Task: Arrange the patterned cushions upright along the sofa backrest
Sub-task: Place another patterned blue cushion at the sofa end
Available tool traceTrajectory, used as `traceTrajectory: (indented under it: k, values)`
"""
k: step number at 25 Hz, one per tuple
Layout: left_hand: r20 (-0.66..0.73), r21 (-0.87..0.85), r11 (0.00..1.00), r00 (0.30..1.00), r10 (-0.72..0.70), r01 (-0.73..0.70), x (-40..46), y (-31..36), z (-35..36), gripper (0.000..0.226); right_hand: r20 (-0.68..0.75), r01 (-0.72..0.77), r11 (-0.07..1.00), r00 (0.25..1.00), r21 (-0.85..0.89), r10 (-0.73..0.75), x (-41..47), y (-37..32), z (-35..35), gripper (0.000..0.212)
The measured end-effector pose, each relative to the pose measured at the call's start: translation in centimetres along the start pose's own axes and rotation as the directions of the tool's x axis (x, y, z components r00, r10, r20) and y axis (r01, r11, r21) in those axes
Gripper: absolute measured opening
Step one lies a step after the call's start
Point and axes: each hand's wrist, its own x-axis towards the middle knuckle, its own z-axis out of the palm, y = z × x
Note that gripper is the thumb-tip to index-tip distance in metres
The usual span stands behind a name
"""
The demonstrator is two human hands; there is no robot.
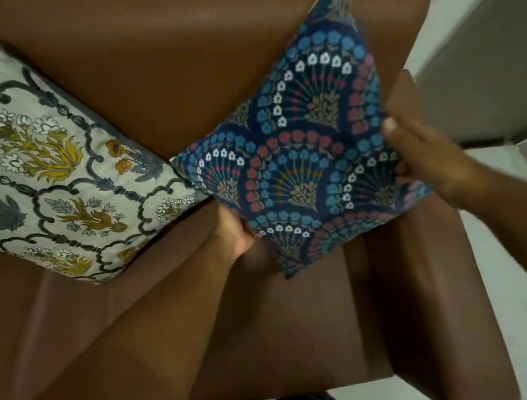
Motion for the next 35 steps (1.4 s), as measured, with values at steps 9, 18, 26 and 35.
traceTrajectory:
  k: [9,18,26,35]
  values:
    - [-0.22,0.163,0.94,0.917,0.332,-0.301,-2.9,-0.3,-2.2,0.035,-0.466,-0.004,0.994,0.883,0.109,0.055,-5.5,11.5,8.4,0.057]
    - [0.694,0.674,-0.012,0.627,0.356,-0.739,-4.0,13.3,5.9,0.07,0.163,-0.229,0.046,0.805,0.972,0.57,0.6,14.8,12.6,0.101]
    - [0.842,0.429,-0.24,0.289,0.455,-0.871,-2.5,8.9,11.6,0.09,-0.007,-0.074,0.15,0.877,0.986,0.481,-0.9,17.0,10.6,0.099]
    - [0.767,0.516,-0.54,0.077,0.637,-0.665,-1.1,5.0,7.8,0.099,-0.02,-0.067,0.121,0.796,0.99,0.605,-1.9,14.8,14.3,0.092]
